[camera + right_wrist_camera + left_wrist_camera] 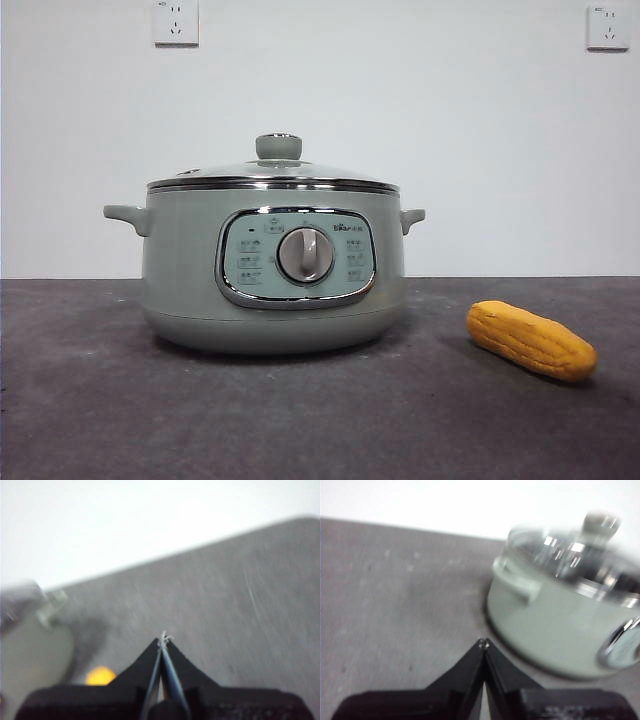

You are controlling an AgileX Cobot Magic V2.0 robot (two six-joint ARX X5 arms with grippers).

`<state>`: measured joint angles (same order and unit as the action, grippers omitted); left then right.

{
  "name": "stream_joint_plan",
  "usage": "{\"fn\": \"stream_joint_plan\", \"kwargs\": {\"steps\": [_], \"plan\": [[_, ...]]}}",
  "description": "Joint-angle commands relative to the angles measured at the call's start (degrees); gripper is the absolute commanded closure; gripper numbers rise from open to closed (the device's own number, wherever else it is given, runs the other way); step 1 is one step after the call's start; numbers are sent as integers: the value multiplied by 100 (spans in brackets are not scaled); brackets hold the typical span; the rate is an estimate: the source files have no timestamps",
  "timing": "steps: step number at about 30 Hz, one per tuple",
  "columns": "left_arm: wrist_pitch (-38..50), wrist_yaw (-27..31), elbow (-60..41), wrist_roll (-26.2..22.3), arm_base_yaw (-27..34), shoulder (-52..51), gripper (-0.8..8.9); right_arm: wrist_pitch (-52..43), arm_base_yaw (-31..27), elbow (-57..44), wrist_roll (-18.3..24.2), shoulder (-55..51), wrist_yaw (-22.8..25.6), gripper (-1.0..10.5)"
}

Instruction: Pick up the corn,open the lid,put the corn in the pot,close the lid

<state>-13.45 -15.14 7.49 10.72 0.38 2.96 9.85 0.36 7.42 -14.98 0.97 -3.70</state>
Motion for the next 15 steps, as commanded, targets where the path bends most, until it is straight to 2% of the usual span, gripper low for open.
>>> {"fn": "stream_joint_plan", "kwargs": {"steps": [1, 7, 12, 15], "plan": [[-273, -28, 439, 175, 17, 109, 820, 4, 0, 472, -149, 133, -210, 958], [-1108, -348, 1596, 155, 17, 560, 820, 1051, 0, 1751, -90, 826, -719, 958], [-1781, -922, 2557, 70, 17, 1132, 820, 2306, 0, 2942, 612, 1670, -1314, 957], [-2315, -1248, 3097, -181, 17, 1506, 820, 3084, 0, 3628, 1078, 2190, -1567, 957]]}}
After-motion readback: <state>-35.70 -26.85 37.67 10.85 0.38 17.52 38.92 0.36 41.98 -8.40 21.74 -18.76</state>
